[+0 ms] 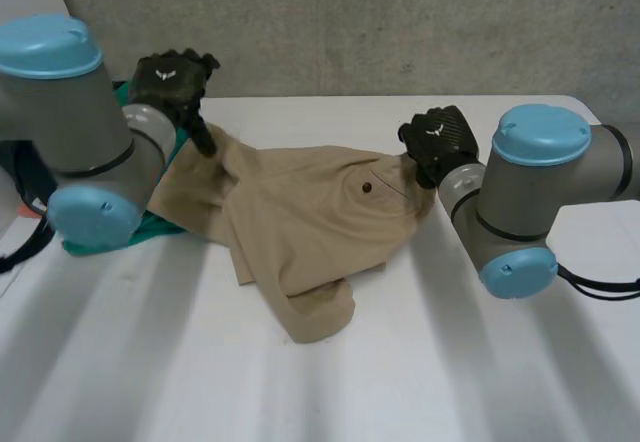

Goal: Fold the laundry.

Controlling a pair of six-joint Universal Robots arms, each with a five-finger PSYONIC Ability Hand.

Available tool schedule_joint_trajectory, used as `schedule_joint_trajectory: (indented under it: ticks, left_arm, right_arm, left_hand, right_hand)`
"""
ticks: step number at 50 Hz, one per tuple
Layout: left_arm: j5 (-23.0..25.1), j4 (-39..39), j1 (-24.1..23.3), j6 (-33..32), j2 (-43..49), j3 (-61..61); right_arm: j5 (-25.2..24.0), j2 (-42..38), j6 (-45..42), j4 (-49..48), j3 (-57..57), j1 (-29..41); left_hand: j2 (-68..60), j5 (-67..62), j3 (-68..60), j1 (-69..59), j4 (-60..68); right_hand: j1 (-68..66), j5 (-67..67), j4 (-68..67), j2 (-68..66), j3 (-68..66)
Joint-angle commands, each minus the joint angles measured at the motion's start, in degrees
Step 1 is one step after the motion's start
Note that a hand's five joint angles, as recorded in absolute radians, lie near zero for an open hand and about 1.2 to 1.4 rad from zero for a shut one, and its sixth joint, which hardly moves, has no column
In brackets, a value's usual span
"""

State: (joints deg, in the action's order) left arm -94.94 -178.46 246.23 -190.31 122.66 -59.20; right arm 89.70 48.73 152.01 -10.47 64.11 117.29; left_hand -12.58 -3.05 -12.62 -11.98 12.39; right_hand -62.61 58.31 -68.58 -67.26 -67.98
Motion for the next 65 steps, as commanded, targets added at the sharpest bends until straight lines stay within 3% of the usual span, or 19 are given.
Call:
schedule_joint_trajectory:
  ticks: [1, 9, 24, 26, 30, 31, 32, 39, 45, 50, 57, 65]
  left_arm:
    - [2.6, -1.4, -6.0, 2.1, -14.9, -26.0]
    - [4.3, -5.7, -9.3, 7.1, -13.6, -35.8]
    - [5.0, -7.8, -11.8, 10.5, 1.8, -25.7]
    - [5.1, -6.9, -12.2, 10.7, 3.2, -24.6]
    - [4.5, -4.3, -12.7, 10.4, 5.1, -21.7]
    - [4.2, -3.0, -12.4, 10.4, 4.7, -20.9]
    - [3.8, -2.4, -12.2, 10.2, 4.0, -20.6]
    - [-0.1, 3.6, -8.2, 8.4, -12.4, -19.5]
    - [1.8, 3.0, -5.2, 4.1, -27.5, -17.6]
    - [4.0, 3.0, -2.7, 2.7, -36.2, -10.7]
    - [4.0, 2.9, 0.3, 2.9, -37.1, 1.1]
    - [4.2, 0.1, 3.2, 4.0, -28.9, 10.1]
  right_arm:
    - [-0.8, 1.9, -0.7, 1.0, 3.0, -2.0]
    - [-2.2, 3.7, -0.7, 2.2, 6.2, -2.3]
    - [-3.7, 6.6, -0.9, 3.4, 10.5, -3.0]
    - [-3.7, 6.7, -1.0, 3.4, 10.6, -3.3]
    - [-3.7, 7.2, -1.3, 3.7, 10.5, -3.9]
    - [-3.7, 7.6, -1.6, 4.0, 10.6, -4.1]
    - [-3.7, 8.0, -1.8, 4.1, 10.6, -4.2]
    - [-5.1, 16.0, -6.9, 9.8, 10.3, -4.3]
    - [-8.0, 26.1, -8.0, 10.9, 7.7, -4.2]
    - [-8.1, 33.3, -2.0, 8.8, 1.5, -4.4]
    - [-7.8, 36.1, 7.4, 4.9, -5.7, -5.2]
    - [-6.0, 31.8, 10.1, 0.4, -6.6, -4.9]
  left_hand:
    - [-17.1, -16.7, -17.1, -17.7, 17.3]
    - [-14.3, -13.8, -14.2, -14.9, 14.5]
    - [-19.2, -18.7, -19.1, -19.8, 19.3]
    - [-22.0, -21.5, -22.0, -22.6, 22.2]
    - [-47.2, -46.7, -47.1, -47.8, 47.4]
    - [-65.4, -64.9, -65.4, -66.0, 65.6]
    - [-67.4, -66.9, -67.4, -68.0, 67.6]
    - [-67.4, -67.0, -67.4, -68.0, 67.6]
    - [-67.4, -67.0, -67.4, -68.0, 67.6]
    - [-67.4, -67.0, -67.4, -68.0, 67.6]
    - [-67.4, -67.0, -67.4, -68.0, 67.6]
    - [-67.4, -67.0, -67.4, -68.0, 67.6]
  right_hand:
    - [-17.4, 11.7, -11.4, -12.7, -12.0]
    - [-17.4, 11.7, -11.4, -12.7, -12.0]
    - [-17.4, 11.7, -11.4, -12.7, -12.0]
    - [-17.4, 11.7, -11.4, -12.7, -12.0]
    - [-17.4, 11.7, -11.4, -12.7, -12.0]
    - [-17.4, 11.7, -11.4, -12.7, -12.0]
    - [-17.4, 11.7, -11.4, -12.7, -12.0]
    - [-17.4, 11.7, -11.4, -12.7, -12.0]
    - [-17.4, 11.7, -11.4, -12.7, -12.0]
    - [-17.4, 11.7, -11.4, -12.7, -12.0]
    - [-17.4, 11.7, -11.4, -12.7, -12.0]
    - [-17.4, 11.7, -11.4, -12.7, -12.0]
